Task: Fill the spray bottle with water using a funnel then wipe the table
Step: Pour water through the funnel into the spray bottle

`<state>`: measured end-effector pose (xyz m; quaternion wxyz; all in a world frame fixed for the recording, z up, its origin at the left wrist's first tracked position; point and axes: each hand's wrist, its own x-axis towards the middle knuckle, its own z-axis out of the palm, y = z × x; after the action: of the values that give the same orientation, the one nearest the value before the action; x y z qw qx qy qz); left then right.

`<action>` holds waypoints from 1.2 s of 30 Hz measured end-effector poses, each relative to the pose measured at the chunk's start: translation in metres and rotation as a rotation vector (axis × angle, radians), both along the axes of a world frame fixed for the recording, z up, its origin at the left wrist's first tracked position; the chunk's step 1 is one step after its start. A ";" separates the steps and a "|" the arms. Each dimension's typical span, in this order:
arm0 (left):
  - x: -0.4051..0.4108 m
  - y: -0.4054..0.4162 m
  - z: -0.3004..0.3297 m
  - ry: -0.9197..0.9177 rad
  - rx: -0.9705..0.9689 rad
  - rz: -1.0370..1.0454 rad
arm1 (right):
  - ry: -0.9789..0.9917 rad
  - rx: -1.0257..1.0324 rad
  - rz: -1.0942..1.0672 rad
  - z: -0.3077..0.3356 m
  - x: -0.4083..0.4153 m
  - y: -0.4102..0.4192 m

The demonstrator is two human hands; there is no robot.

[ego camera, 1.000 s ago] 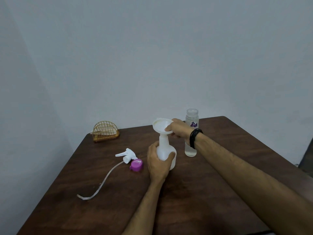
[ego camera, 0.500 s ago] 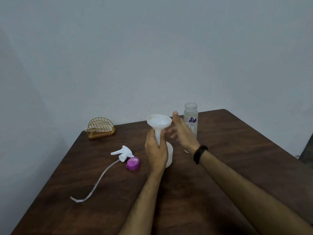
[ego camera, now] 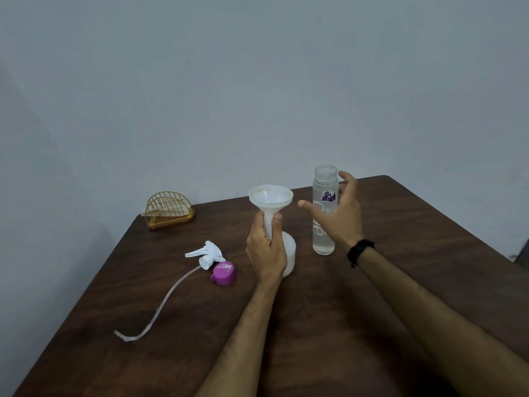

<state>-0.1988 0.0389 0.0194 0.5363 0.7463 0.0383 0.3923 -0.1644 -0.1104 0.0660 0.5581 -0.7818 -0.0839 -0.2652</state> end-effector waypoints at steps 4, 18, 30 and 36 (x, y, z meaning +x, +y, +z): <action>0.000 -0.001 0.001 0.004 0.001 -0.007 | -0.001 -0.075 0.078 0.015 0.016 0.002; -0.003 0.001 0.001 0.014 -0.020 -0.060 | -0.119 -0.294 0.275 0.034 0.002 0.009; -0.003 0.001 0.002 0.036 -0.016 -0.059 | -0.061 -0.654 0.264 0.064 0.007 0.001; -0.003 0.001 0.002 0.047 -0.010 -0.054 | -0.086 -0.870 0.255 0.078 0.014 -0.002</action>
<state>-0.2019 0.0400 0.0216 0.5494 0.7533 0.0326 0.3601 -0.1507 -0.1121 0.1436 0.2021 -0.9153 -0.3061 -0.1664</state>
